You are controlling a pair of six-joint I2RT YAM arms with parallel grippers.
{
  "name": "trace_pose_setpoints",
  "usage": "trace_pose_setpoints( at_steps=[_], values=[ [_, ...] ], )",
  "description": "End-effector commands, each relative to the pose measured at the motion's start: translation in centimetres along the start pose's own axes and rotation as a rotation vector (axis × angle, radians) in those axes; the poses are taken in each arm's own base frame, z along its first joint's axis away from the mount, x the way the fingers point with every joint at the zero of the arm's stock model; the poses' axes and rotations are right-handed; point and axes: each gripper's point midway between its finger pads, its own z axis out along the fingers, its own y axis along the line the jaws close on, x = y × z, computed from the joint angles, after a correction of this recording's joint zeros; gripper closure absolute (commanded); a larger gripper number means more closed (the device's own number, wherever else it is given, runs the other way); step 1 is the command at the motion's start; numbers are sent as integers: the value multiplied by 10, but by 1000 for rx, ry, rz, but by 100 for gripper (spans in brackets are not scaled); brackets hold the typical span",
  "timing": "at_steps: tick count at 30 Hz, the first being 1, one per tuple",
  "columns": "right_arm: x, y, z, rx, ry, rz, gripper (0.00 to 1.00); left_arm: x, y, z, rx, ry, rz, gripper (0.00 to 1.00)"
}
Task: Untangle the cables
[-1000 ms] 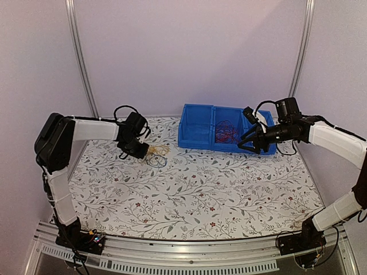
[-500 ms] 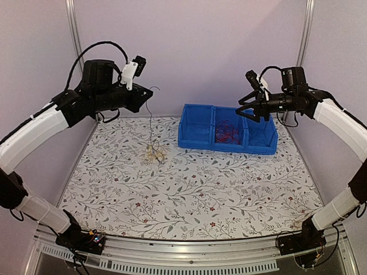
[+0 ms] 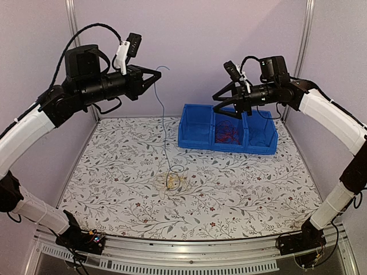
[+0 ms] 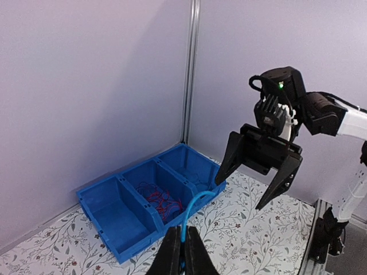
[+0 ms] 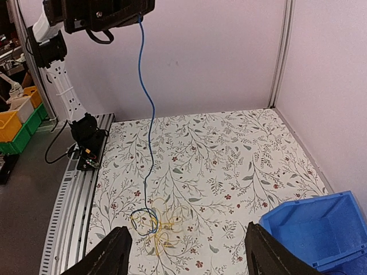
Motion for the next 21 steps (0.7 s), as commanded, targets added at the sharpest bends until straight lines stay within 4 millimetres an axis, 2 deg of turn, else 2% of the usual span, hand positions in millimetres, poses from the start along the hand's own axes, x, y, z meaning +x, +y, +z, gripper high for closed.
trace_pose_setpoints(
  at_steps=[1,6,10,15,19,21],
  values=[
    [-5,28,24,-133,-34,36,27,-38,-30,-13,90,-116,-25,100],
    [16,65,73,-268,14,69,26,-67,-49,-20,133,-209,-50,100],
    [26,61,104,-227,1,43,24,-84,-59,-24,165,-270,-81,100],
    [15,48,123,-202,-70,65,24,-91,-64,-21,179,-284,-93,100],
    [11,50,127,-240,-90,90,40,-88,-62,-19,165,-273,-98,100],
    [10,51,126,-245,-95,96,41,-85,-60,-18,157,-267,-104,100]
  ],
)
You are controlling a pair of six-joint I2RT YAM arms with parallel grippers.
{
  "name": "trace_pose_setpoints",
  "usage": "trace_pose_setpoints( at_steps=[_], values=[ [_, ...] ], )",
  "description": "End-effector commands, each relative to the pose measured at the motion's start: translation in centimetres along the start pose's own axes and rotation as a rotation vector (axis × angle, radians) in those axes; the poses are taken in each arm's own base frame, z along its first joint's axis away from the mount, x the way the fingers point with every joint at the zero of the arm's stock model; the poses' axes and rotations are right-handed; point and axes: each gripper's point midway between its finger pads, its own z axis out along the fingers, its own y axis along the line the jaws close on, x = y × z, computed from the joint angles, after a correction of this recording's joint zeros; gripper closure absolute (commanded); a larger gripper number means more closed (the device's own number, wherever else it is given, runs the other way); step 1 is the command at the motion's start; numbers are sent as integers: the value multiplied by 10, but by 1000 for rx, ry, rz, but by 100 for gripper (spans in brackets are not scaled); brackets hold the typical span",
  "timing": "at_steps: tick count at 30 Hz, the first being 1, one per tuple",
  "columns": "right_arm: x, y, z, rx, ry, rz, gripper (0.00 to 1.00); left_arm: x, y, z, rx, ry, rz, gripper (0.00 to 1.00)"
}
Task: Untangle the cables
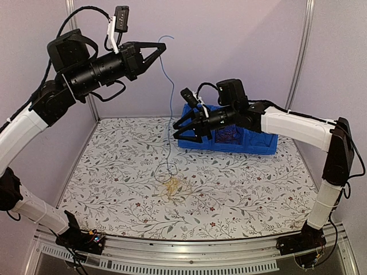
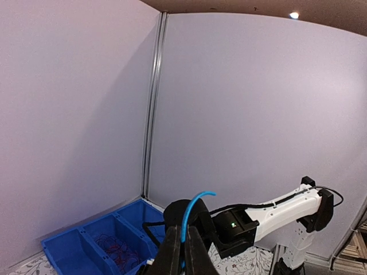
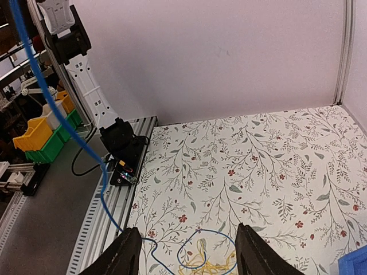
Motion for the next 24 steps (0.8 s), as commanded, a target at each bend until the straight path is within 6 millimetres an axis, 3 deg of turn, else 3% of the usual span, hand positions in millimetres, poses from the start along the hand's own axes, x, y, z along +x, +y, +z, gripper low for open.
trace_pose_setpoints(
  at_steps=[1,4,10,16,19,20,23,24],
  values=[
    [-27,2,-2,-18,-77,-20,39,0,-2,4,-5,-12,-20,100],
    [-29,8,-1,-58,-90,-6,33,-1,-3,3,2,-28,-25,100],
    [-29,40,-2,-259,-116,-6,29,-2,-1,1,-13,-39,-19,100],
    [-42,34,2,-221,-131,42,30,-5,-2,2,-8,-53,-23,100],
    [-44,27,5,-197,-131,44,41,-7,-1,2,-13,-58,-20,100],
    [-44,26,5,-188,-133,43,49,-6,-1,2,-14,-56,-20,100],
    [-44,20,5,-153,-126,59,88,-3,2,2,-30,-53,-12,100],
    [-46,19,4,-135,-122,58,97,-3,3,1,-37,-54,-8,100]
  ],
)
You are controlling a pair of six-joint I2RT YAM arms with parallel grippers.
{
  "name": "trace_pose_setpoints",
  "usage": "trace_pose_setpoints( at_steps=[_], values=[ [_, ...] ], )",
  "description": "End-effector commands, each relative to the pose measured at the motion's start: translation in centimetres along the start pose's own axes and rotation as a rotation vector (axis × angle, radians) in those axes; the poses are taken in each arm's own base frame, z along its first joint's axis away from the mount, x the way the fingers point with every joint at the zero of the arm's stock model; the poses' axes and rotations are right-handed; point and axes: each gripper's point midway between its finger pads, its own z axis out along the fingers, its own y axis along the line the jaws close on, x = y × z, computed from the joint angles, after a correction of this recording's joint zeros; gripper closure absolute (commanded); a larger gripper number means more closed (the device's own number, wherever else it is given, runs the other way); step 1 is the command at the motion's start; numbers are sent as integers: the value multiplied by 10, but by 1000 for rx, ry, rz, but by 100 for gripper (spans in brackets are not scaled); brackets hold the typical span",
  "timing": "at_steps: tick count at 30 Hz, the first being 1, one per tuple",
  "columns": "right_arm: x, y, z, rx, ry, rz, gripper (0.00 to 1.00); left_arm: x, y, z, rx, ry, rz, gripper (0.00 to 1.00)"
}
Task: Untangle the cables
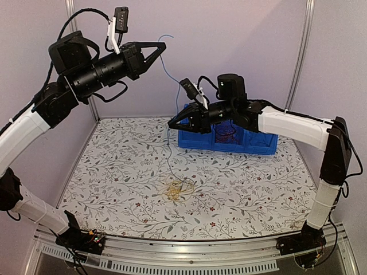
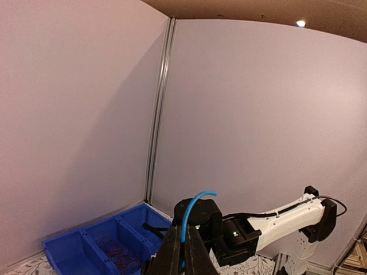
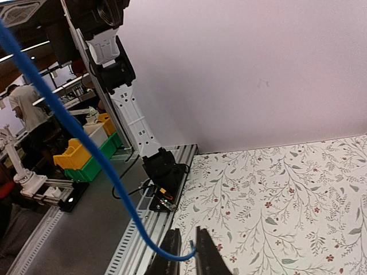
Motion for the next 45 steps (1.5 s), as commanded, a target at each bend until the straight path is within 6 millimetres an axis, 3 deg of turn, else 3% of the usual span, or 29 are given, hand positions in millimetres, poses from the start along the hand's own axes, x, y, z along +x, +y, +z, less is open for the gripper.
trace_pose_setpoints(
  at_steps=[1,4,6,8,10,13,16,27,30,33,38,39,45],
  values=[
    [-8,-10,-1,72,7,-4,100,-1,0,-3,-19,-22,16,100],
    [-24,-13,-22,140,13,-81,100,3,8,-11,-64,-35,24,100],
    [-48,-15,-46,205,5,-137,100,7,16,-22,-102,-63,34,88],
    [-85,-12,-75,275,-24,-230,100,31,34,-32,-186,-52,34,70],
    [-120,-5,-106,331,-61,-296,100,52,52,-42,-269,-35,43,58],
    [-159,3,-145,403,-109,-364,100,89,72,-47,-349,26,60,53],
    [-180,4,-175,473,-133,-409,100,120,82,-45,-377,89,61,51],
    [-212,-7,-262,674,-201,-454,100,208,89,-22,-337,234,-19,49],
    [-223,5,-287,659,-252,-446,100,225,89,-20,-326,256,-32,49],
    [-225,18,-283,580,-278,-405,100,253,82,-15,-247,270,-12,48],
    [-213,14,-280,543,-279,-341,100,334,79,6,-151,384,47,42],
    [-211,13,-280,542,-277,-339,100,349,79,13,-132,404,50,41],
    [-208,22,-279,555,-270,-345,100,397,65,74,6,460,99,40]
  ],
)
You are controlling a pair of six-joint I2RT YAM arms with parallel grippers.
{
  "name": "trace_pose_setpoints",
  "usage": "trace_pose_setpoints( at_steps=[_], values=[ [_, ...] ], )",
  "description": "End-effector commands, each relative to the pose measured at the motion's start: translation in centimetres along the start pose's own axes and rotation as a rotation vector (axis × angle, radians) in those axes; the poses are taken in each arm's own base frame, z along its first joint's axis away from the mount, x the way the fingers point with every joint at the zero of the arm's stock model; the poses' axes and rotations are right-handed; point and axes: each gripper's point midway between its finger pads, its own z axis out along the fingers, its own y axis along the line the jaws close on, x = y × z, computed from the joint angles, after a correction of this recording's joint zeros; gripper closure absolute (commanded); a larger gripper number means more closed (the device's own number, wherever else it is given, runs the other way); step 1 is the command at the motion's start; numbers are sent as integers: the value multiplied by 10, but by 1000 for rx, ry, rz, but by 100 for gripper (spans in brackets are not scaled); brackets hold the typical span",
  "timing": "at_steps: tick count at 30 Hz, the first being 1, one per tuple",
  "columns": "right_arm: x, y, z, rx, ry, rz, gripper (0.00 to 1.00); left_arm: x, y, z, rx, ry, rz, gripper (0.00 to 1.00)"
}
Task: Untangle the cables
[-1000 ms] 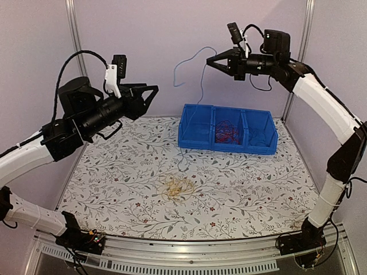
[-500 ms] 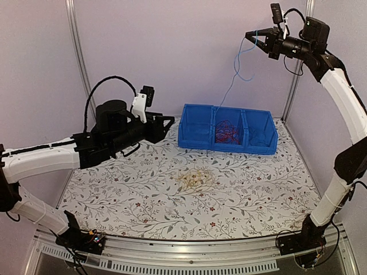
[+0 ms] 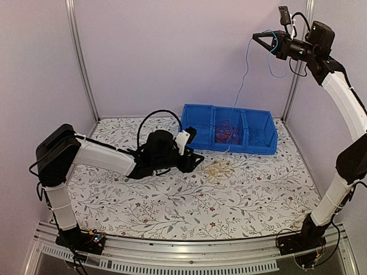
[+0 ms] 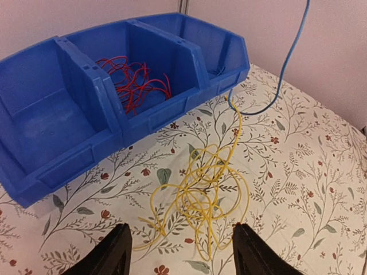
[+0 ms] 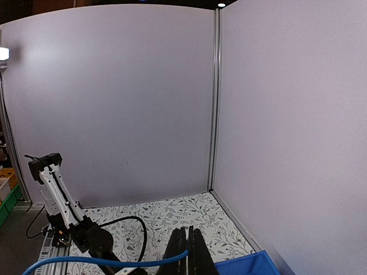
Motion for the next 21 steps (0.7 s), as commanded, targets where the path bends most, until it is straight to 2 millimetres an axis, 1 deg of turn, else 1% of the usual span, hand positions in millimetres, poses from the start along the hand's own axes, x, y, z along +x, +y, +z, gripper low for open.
trace_pose_setpoints(
  at_steps=[1,4,6,7,9,12,14,16,17,20,21],
  values=[
    [-18,24,-9,-15,-19,-39,100,-35,-38,40,141,-89,100,40],
    [-14,25,-10,-9,-12,-36,100,-28,-42,65,166,-55,135,42],
    [-12,27,-11,-10,-9,-29,100,-21,-48,75,207,-32,172,44],
    [-12,28,-12,-8,-7,-28,100,-14,-49,80,218,-15,181,44],
    [-12,30,-13,-8,-6,-29,100,-8,-50,87,230,5,186,46],
    [-14,32,-14,-5,-7,-39,100,0,-51,98,247,32,210,52],
    [-16,33,-14,-4,-10,-46,100,4,-53,104,261,39,209,57],
    [-17,34,-15,-2,-11,-49,100,7,-56,109,278,45,200,59],
    [-17,33,-15,0,-11,-49,100,9,-57,111,287,47,196,62],
    [-17,32,-15,7,-9,-54,100,13,-57,112,292,49,183,79],
    [-18,31,-16,13,-8,-61,100,15,-56,112,288,48,183,87]
  ],
)
